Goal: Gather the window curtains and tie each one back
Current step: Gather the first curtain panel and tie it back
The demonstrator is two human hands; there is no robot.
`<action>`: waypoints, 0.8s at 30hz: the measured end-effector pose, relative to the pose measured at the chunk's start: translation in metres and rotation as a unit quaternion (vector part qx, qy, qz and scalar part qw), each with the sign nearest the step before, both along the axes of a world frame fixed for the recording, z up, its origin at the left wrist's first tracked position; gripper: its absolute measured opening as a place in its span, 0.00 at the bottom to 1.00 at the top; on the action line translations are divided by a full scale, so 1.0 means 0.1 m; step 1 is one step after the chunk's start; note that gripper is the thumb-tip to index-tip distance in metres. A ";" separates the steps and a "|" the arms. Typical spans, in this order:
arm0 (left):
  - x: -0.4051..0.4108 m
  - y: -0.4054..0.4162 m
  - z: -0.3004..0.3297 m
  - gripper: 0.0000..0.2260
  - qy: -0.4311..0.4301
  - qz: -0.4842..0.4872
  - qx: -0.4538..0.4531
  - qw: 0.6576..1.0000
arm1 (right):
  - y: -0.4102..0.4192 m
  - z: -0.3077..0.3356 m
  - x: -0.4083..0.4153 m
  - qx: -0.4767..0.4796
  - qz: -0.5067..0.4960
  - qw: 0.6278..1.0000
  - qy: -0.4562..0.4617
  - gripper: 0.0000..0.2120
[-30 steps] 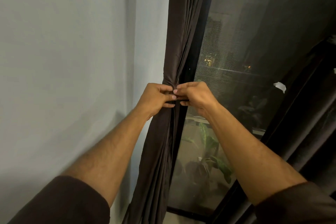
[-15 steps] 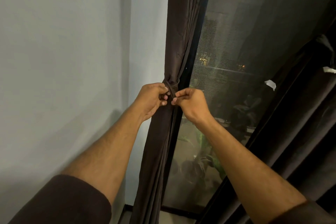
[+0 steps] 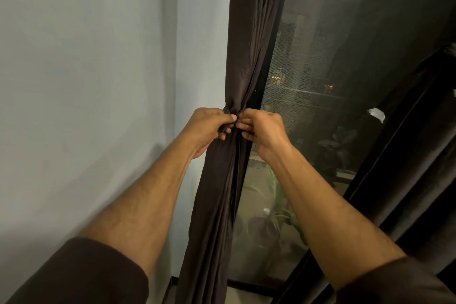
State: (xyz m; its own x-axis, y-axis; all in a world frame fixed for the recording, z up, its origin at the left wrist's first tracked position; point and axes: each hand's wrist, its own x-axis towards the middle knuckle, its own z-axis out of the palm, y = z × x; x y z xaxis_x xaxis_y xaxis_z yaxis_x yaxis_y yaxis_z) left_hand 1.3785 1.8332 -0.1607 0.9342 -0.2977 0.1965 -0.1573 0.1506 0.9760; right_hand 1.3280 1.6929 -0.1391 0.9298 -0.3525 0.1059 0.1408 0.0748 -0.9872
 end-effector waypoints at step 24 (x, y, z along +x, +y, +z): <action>-0.01 -0.25 -0.15 0.07 0.073 0.002 -0.203 0.976 | -0.05 0.07 0.14 -0.023 -0.033 0.999 0.004 0.07</action>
State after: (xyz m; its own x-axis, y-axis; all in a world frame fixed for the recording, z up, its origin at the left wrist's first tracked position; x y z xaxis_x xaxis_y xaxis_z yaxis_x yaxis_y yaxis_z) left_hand 1.3771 1.8078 -0.1760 0.9623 -0.2185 0.1622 -0.0226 0.5300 0.8477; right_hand 1.3423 1.6877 -0.1320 0.9054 -0.4084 0.1159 0.1361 0.0206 -0.9905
